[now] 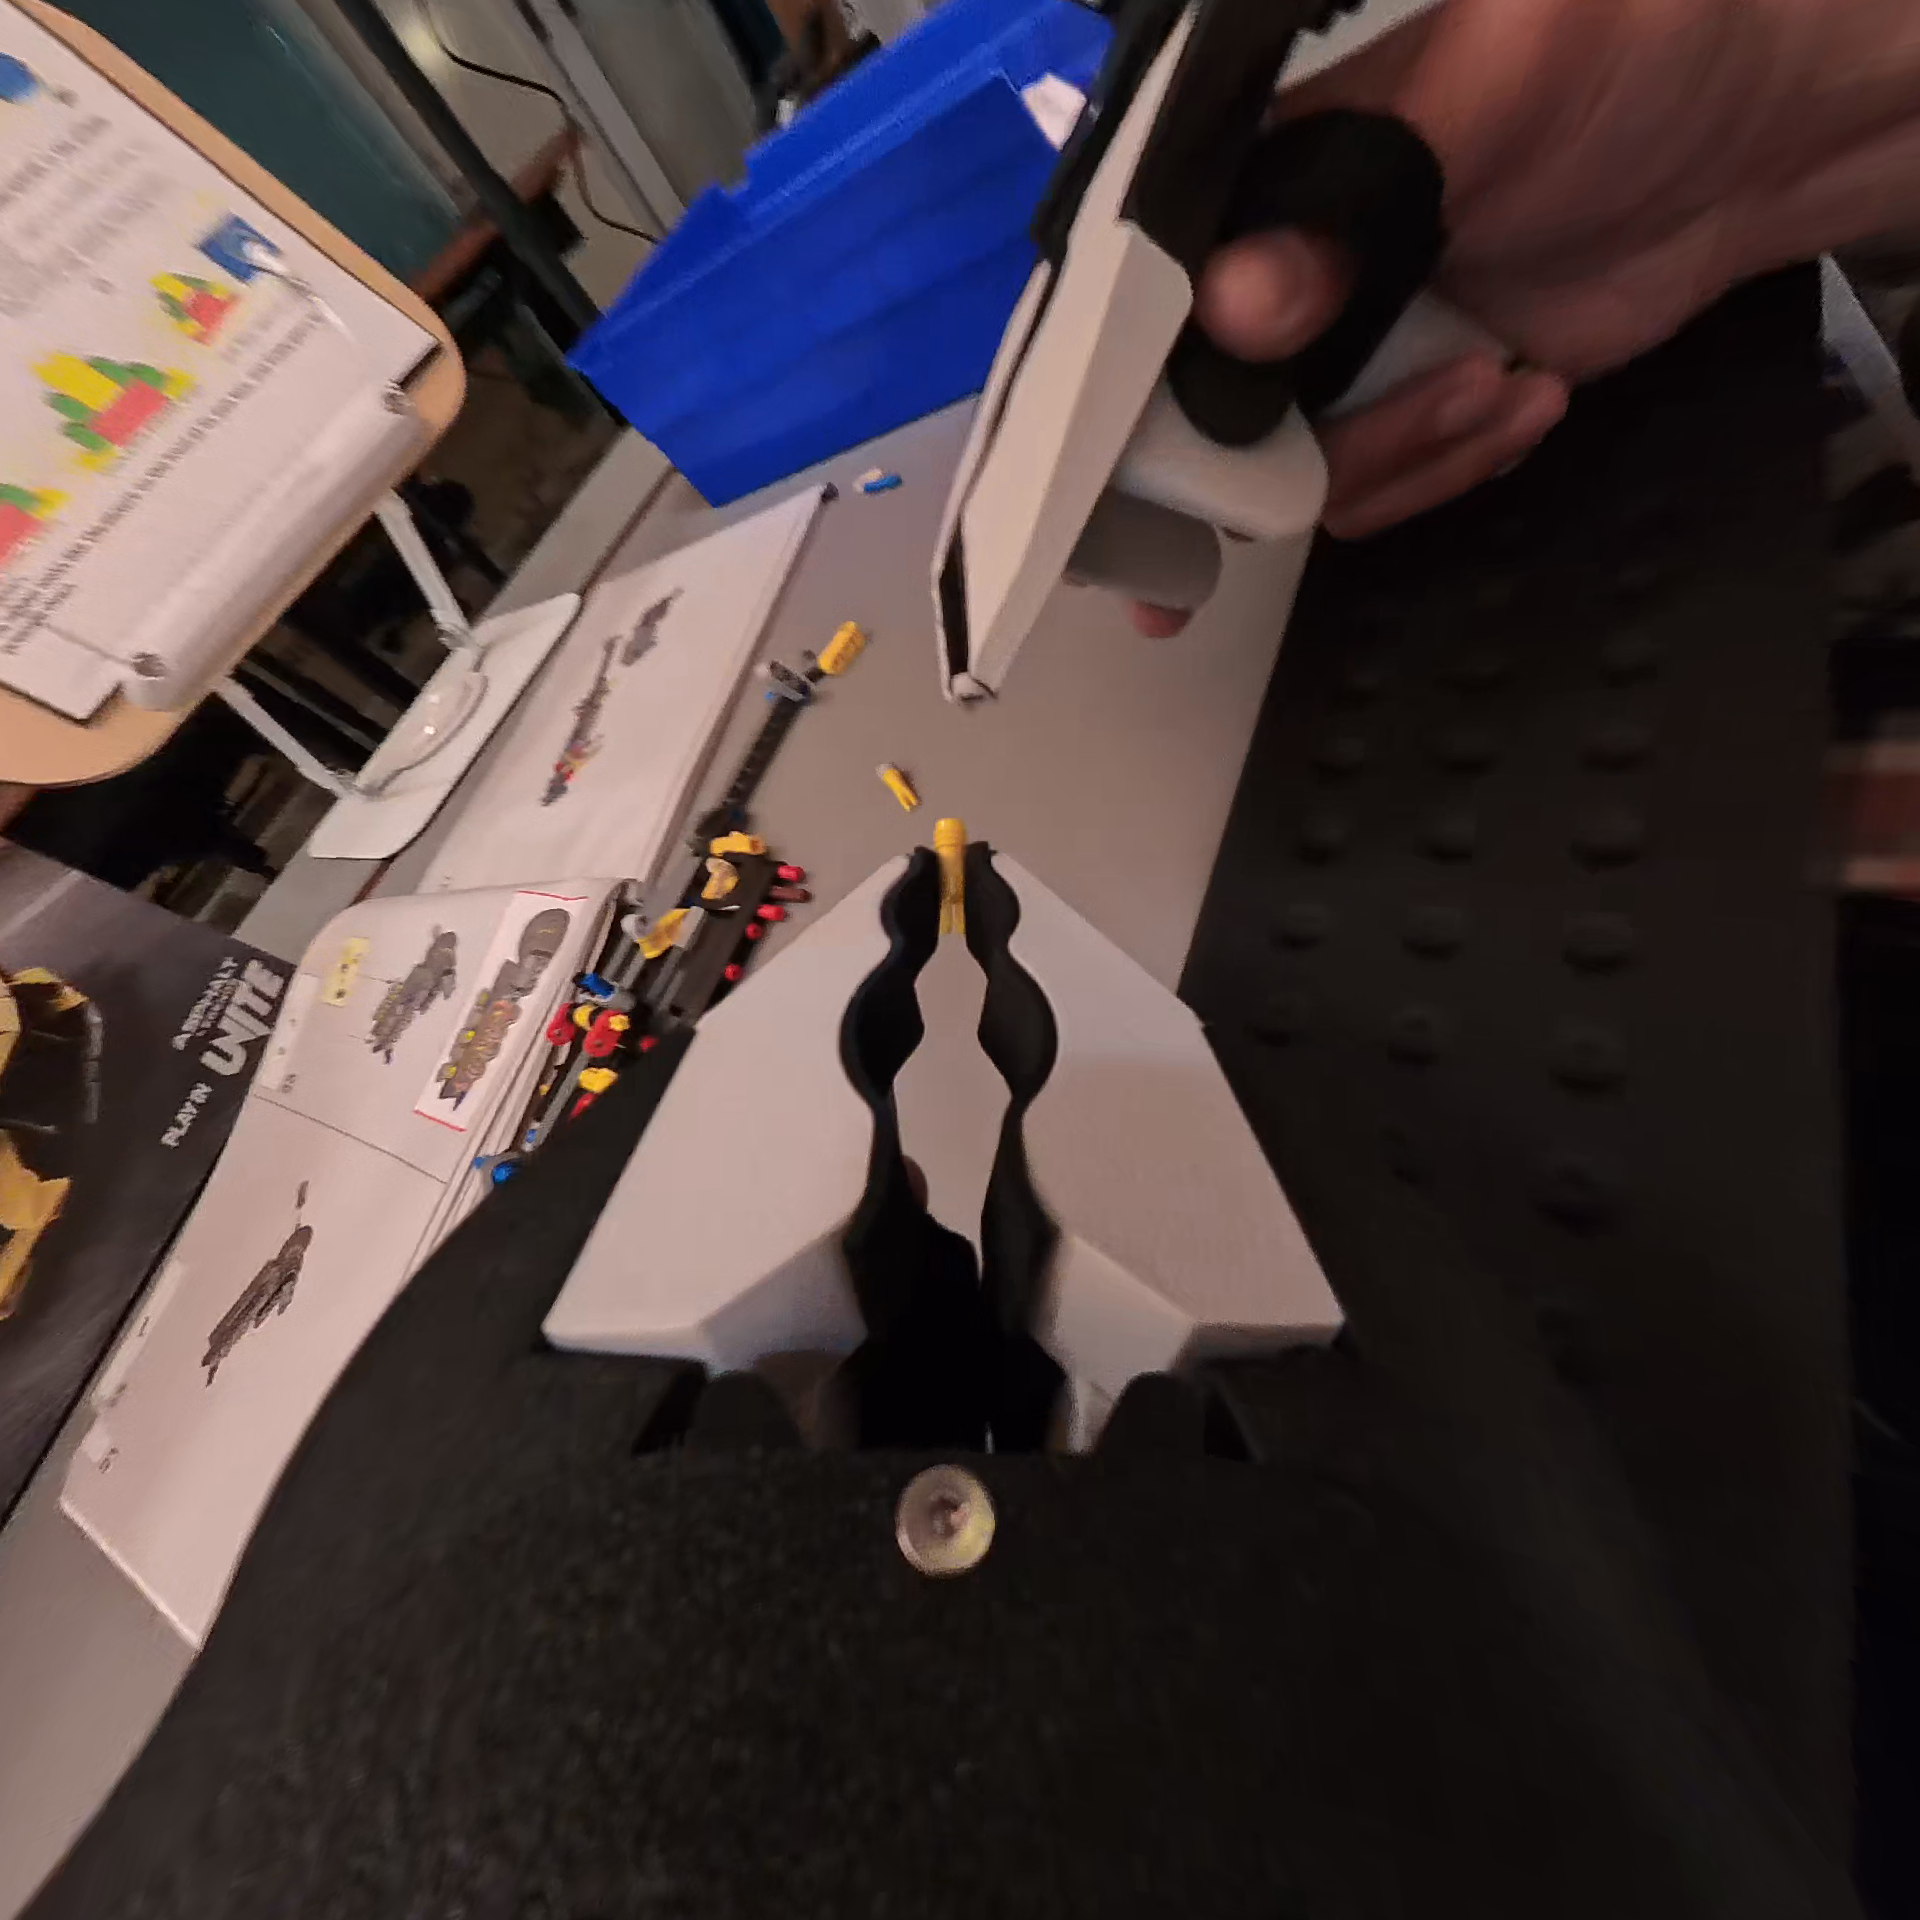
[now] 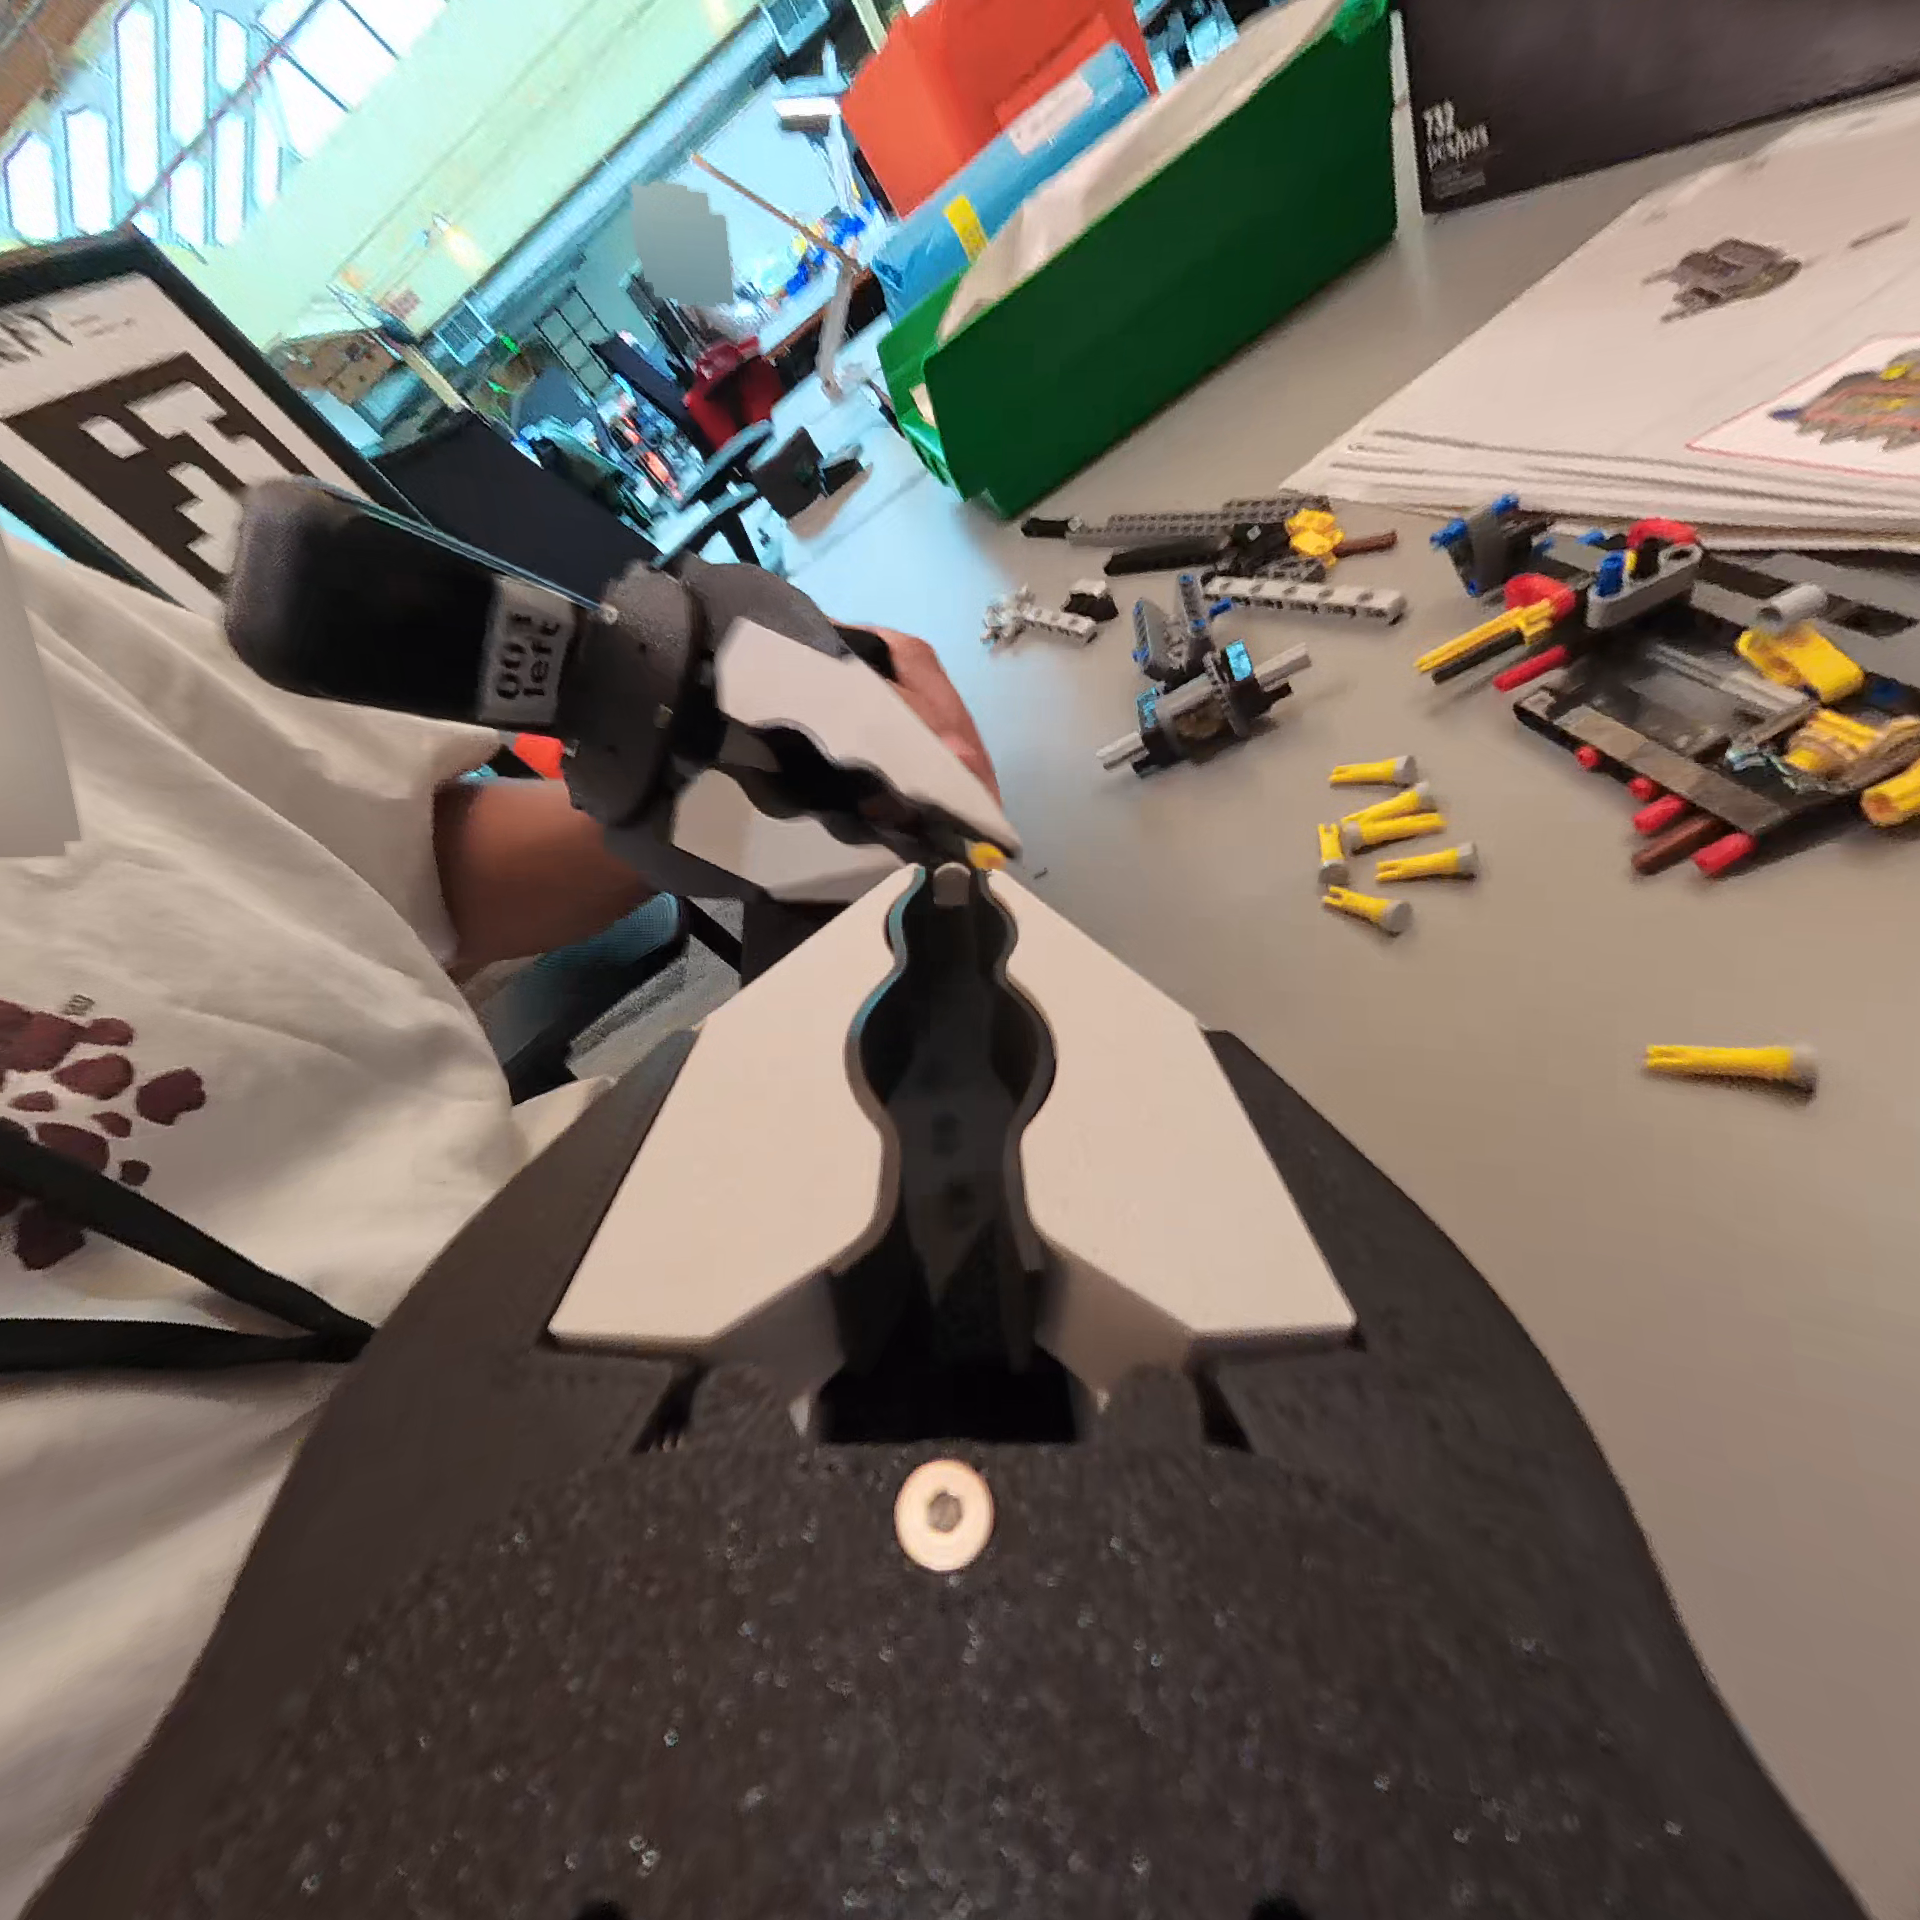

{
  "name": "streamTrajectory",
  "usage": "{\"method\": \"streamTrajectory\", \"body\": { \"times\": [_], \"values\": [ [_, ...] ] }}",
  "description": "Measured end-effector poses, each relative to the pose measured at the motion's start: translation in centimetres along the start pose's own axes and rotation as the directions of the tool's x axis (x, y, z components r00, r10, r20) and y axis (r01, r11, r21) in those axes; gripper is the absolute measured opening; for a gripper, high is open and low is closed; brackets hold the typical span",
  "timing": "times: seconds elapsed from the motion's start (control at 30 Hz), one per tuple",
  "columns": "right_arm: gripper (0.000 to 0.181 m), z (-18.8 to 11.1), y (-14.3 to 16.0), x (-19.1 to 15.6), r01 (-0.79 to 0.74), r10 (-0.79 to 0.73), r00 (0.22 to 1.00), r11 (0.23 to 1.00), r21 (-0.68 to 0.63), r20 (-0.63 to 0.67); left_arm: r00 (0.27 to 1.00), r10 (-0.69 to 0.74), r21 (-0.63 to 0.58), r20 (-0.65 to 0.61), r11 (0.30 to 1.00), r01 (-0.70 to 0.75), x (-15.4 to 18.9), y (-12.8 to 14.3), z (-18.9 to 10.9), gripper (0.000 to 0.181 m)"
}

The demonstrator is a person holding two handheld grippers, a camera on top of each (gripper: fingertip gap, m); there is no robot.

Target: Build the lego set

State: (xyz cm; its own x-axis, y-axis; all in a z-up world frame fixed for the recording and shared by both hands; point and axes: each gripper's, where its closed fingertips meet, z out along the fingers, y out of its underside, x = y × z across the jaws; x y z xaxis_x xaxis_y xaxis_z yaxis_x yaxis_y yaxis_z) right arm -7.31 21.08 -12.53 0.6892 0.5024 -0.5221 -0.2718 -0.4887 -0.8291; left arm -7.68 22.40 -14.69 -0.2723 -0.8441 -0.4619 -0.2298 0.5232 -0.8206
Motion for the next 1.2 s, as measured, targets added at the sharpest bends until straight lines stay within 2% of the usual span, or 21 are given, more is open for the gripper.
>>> {"method": "streamTrajectory", "body": {
  "times": [0.2, 0.27, 0.97, 1.07, 1.2],
  "values": [
    [0.006, 1.3, 0.2, -0.4, 0.045, -0.045, 0.999, 0.999, -0.026, -0.008, 1.000, -0.019, 0.074, 0.002, 0.997, 0.018, -0.2, -0.8, -0.7, 0.004],
    [0.006, 1.4, -0.3, -0.7, 0.056, -0.056, 0.998, 0.998, 0.005, 0.001, 1.000, -0.003, 0.067, -0.009, 0.998, 0.004, 0.1, -0.7, -0.6, 0.004],
    [0.006, 1.9, 0.5, 0.0, 0.050, -0.052, 0.998, 0.997, -0.053, -0.033, 1.000, 0.012, 0.054, -0.014, 0.998, -0.011, 0.2, -0.5, -0.5, 0.004],
    [0.006, 1.8, 0.6, -0.2, 0.027, -0.027, 1.000, 0.998, -0.062, -0.007, 0.999, 0.040, 0.060, -0.014, 0.997, -0.039, 0.4, -0.5, -0.5, 0.004],
    [0.006, 1.4, 1.7, -0.4, -0.031, 0.045, 0.995, 0.988, -0.152, 0.087, 0.992, 0.124, 0.061, -0.034, 0.991, -0.121, 1.3, -0.4, -0.4, 0.004]
  ]
}}
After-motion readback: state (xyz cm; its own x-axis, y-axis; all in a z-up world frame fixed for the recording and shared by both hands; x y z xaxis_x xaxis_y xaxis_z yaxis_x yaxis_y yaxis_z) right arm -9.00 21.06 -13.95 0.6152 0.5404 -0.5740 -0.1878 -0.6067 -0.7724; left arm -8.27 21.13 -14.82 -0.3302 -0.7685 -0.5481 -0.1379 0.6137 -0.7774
